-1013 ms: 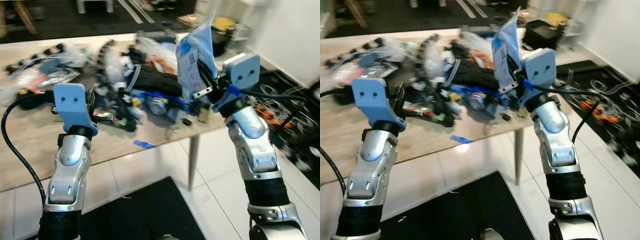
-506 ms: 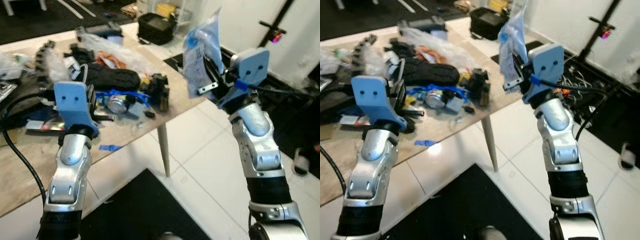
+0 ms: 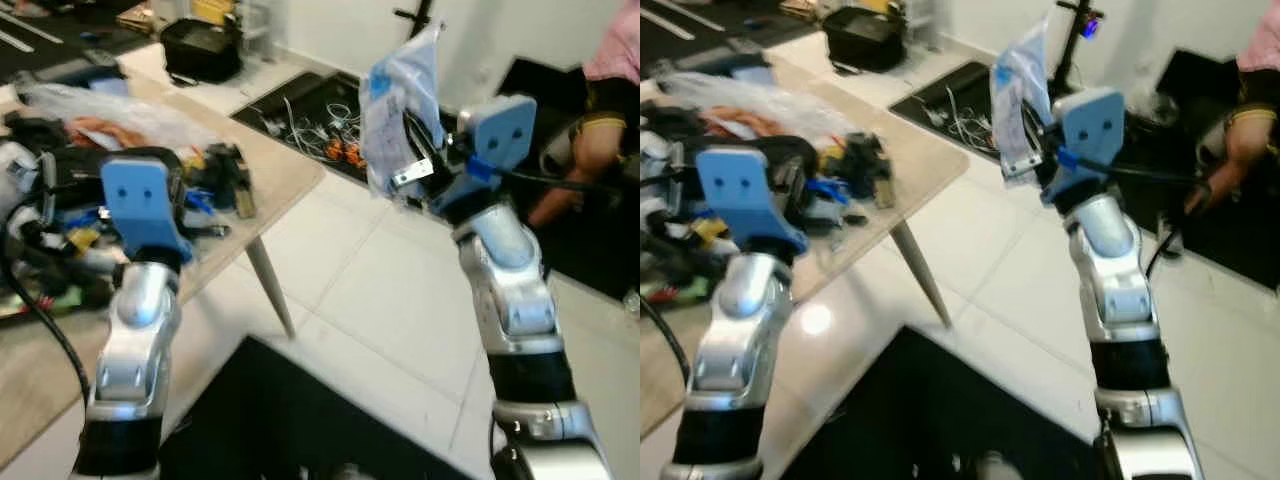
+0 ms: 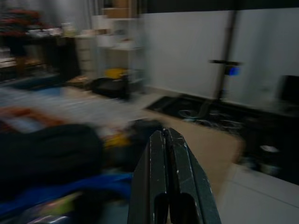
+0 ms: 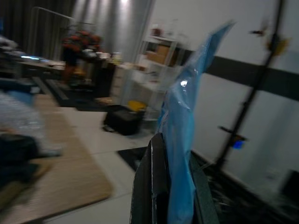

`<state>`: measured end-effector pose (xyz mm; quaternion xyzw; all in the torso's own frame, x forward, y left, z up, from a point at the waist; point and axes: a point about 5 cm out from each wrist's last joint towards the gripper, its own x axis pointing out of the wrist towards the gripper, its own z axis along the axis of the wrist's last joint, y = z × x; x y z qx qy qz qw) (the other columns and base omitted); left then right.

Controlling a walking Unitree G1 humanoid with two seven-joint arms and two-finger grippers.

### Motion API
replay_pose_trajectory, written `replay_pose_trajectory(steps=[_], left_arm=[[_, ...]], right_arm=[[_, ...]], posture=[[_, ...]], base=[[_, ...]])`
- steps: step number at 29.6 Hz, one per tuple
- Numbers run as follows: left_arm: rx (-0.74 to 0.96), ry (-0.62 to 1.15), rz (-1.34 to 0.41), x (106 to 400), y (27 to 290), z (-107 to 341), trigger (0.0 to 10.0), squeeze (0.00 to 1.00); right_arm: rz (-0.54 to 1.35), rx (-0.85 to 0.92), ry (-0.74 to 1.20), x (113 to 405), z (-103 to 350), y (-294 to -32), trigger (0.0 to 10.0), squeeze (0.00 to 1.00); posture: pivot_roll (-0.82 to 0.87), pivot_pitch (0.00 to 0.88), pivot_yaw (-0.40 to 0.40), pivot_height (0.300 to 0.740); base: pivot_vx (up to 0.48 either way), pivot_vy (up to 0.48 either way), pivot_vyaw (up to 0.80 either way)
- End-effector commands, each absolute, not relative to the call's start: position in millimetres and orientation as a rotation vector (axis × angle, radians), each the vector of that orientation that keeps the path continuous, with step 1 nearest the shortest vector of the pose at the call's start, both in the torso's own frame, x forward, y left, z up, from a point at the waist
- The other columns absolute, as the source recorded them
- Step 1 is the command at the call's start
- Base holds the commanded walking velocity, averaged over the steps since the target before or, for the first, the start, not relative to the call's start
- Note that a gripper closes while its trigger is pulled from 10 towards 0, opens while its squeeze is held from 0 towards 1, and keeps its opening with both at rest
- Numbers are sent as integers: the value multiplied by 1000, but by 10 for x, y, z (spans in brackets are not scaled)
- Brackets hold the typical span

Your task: Picking trash to rubbish bin

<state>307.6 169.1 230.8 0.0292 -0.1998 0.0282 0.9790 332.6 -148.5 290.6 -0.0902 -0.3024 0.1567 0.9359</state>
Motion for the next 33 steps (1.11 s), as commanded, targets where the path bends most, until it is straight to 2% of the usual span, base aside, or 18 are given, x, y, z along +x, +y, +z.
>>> replay_pose_trajectory(steps=[1,8,14,24,33], left_arm=[[79,-397,53,3071,1690,2278,10000,0],[91,-382,50,3061,1710,2236,10000,0],[96,-340,36,3046,1744,2111,10000,0],[87,-212,-20,2981,1786,1749,10000,0],[91,-127,-48,2914,1816,1460,10000,0]], right_arm=[[320,-178,-613,3317,2880,-1495,10000,0],[321,-173,-575,3303,2770,-1486,10000,0],[315,-137,-492,3297,2500,-1493,10000,0],[276,-50,-255,3271,1797,-1642,10000,0],[253,-8,-122,3208,1389,-1685,10000,0]], posture=[[4,153,-60,740],[4,156,-59,740],[7,150,-61,740],[9,138,-61,740],[14,126,-58,740]], base=[[0,0,-800],[0,0,-800],[0,0,-800],[0,0,-800],[0,0,-800]])
